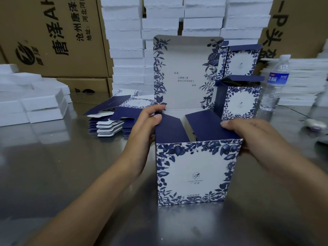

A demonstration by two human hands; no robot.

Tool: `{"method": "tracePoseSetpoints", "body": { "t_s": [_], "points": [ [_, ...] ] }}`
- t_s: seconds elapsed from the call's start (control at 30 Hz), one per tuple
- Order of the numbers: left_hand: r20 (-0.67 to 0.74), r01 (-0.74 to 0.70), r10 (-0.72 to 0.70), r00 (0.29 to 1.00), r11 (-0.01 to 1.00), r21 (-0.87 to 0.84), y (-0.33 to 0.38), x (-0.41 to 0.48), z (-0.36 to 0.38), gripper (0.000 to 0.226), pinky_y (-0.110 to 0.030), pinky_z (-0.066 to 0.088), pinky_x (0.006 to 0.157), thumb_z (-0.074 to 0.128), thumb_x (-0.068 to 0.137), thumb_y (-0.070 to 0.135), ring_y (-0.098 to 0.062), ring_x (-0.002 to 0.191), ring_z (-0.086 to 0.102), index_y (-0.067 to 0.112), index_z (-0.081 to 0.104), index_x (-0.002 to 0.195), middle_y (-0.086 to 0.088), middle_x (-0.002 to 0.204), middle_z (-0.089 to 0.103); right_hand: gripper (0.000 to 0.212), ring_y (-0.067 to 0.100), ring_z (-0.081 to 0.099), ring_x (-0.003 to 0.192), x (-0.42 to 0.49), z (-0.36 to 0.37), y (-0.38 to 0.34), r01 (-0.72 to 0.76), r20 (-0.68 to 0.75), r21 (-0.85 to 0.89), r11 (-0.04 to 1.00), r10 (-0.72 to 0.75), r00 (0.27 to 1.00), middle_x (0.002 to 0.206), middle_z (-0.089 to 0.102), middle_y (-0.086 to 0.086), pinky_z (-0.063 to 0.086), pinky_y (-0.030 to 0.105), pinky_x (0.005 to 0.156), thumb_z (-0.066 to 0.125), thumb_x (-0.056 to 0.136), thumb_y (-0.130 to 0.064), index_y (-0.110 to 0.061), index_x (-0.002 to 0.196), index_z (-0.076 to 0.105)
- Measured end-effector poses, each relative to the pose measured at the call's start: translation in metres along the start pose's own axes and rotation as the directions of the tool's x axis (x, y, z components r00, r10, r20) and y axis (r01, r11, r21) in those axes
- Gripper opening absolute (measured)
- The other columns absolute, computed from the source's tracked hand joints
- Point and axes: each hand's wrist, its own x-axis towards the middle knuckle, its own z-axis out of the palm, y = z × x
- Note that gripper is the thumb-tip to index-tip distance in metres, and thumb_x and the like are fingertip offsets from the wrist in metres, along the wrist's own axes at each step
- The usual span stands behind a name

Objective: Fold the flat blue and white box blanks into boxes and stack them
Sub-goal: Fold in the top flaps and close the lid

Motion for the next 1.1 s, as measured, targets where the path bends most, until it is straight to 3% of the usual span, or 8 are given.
{"method": "tracePoseSetpoints", "body": {
  "t_s": [0.13, 0.27, 0.43, 0.57, 0.67, 0.77, 1.0, 1.1],
  "points": [
    [0.041, 0.022, -0.021, 0.999, 1.0, -0.016, 0.002, -0.001, 0.0, 0.018, -0.034, 0.044, 0.08, 0.049, 0.09, 0.023, -0.01, 0.083, 0.061, 0.03, 0.062, 0.1, 0.016, 0.085, 0.067, 0.038, 0.028, 0.054, 0.065, -0.002, 0.002, 0.002, 0.023, -0.004, 0.018, 1.0, -0.023, 1.0, 0.079, 0.062, 0.035, 0.043, 0.037, 0.071, 0.057, 0.088, -0.031, 0.006, 0.077, 0.06],
    [0.064, 0.034, -0.031, 0.997, 0.999, -0.038, 0.001, -0.001, 0.0, 0.026, -0.032, 0.044, 0.077, 0.049, 0.075, 0.031, -0.013, 0.083, 0.06, 0.031, 0.064, 0.096, 0.007, 0.09, 0.064, 0.035, 0.02, 0.05, 0.049, -0.002, 0.002, 0.001, 0.072, -0.042, 0.055, 0.996, -0.07, 0.997, 0.053, 0.062, 0.015, 0.039, 0.021, 0.049, 0.052, 0.089, -0.017, 0.002, 0.061, 0.062],
    [0.057, 0.043, -0.042, 0.998, 0.999, -0.029, 0.002, 0.0, 0.0, 0.025, -0.031, 0.045, 0.079, 0.05, 0.076, 0.032, -0.012, 0.084, 0.061, 0.033, 0.065, 0.095, 0.007, 0.092, 0.064, 0.033, 0.02, 0.043, 0.052, 0.0, 0.003, 0.002, 0.128, -0.09, 0.064, 0.99, -0.122, 0.988, 0.06, 0.051, 0.017, 0.031, 0.019, 0.043, 0.05, 0.09, -0.006, 0.021, 0.072, 0.048],
    [0.049, 0.048, -0.047, 0.998, 0.998, -0.032, 0.007, -0.006, 0.005, 0.02, -0.035, 0.041, 0.082, 0.044, 0.093, 0.019, -0.014, 0.085, 0.057, 0.027, 0.061, 0.1, 0.004, 0.095, 0.06, 0.03, 0.024, 0.044, 0.057, 0.0, 0.009, 0.004, 0.079, -0.107, 0.17, 0.982, -0.061, 0.992, 0.061, 0.051, 0.016, 0.033, 0.026, 0.054, 0.052, 0.088, -0.011, -0.001, 0.061, 0.06],
    [0.08, 0.04, -0.042, 0.996, 0.999, 0.025, 0.017, 0.001, 0.012, 0.027, -0.019, 0.042, 0.075, 0.031, 0.097, 0.005, 0.0, 0.076, 0.059, 0.018, 0.054, 0.104, 0.005, 0.089, 0.056, 0.037, 0.016, 0.056, 0.05, -0.001, 0.011, 0.005, 0.034, -0.102, 0.238, 0.971, -0.01, 0.995, 0.056, 0.064, 0.004, 0.042, 0.023, 0.055, 0.054, 0.088, -0.019, -0.018, 0.054, 0.068],
    [0.111, 0.056, -0.054, 0.992, 0.998, -0.015, 0.018, 0.009, 0.011, 0.028, -0.002, 0.037, 0.062, 0.02, 0.094, -0.013, 0.018, 0.055, 0.052, 0.002, 0.041, 0.106, 0.007, 0.085, 0.046, 0.04, 0.009, 0.054, 0.046, 0.0, 0.011, 0.007, 0.065, -0.134, 0.24, 0.969, -0.034, 0.99, 0.053, 0.063, -0.002, 0.041, 0.019, 0.05, 0.053, 0.09, -0.017, -0.011, 0.053, 0.065],
    [0.088, 0.1, -0.104, 0.991, 0.994, 0.045, 0.022, -0.002, 0.019, 0.029, -0.019, 0.041, 0.075, 0.032, 0.097, 0.009, 0.001, 0.073, 0.06, 0.012, 0.054, 0.116, 0.004, 0.085, 0.057, 0.029, 0.017, 0.038, 0.049, 0.003, 0.007, 0.008, 0.124, -0.144, 0.203, 0.971, -0.095, 0.985, 0.057, 0.042, 0.01, 0.028, 0.016, 0.042, 0.049, 0.09, -0.008, 0.011, 0.068, 0.052],
    [0.084, 0.069, -0.076, 0.994, 0.994, 0.084, 0.018, -0.008, 0.014, 0.026, -0.022, 0.042, 0.079, 0.056, 0.079, 0.025, 0.0, 0.079, 0.062, 0.021, 0.056, 0.105, 0.009, 0.085, 0.063, 0.035, 0.012, 0.036, 0.042, 0.003, 0.005, 0.007, 0.105, -0.133, 0.176, 0.979, -0.082, 0.988, 0.049, 0.04, 0.004, 0.027, 0.015, 0.04, 0.05, 0.089, -0.008, -0.003, 0.054, 0.047]
  ]
}}
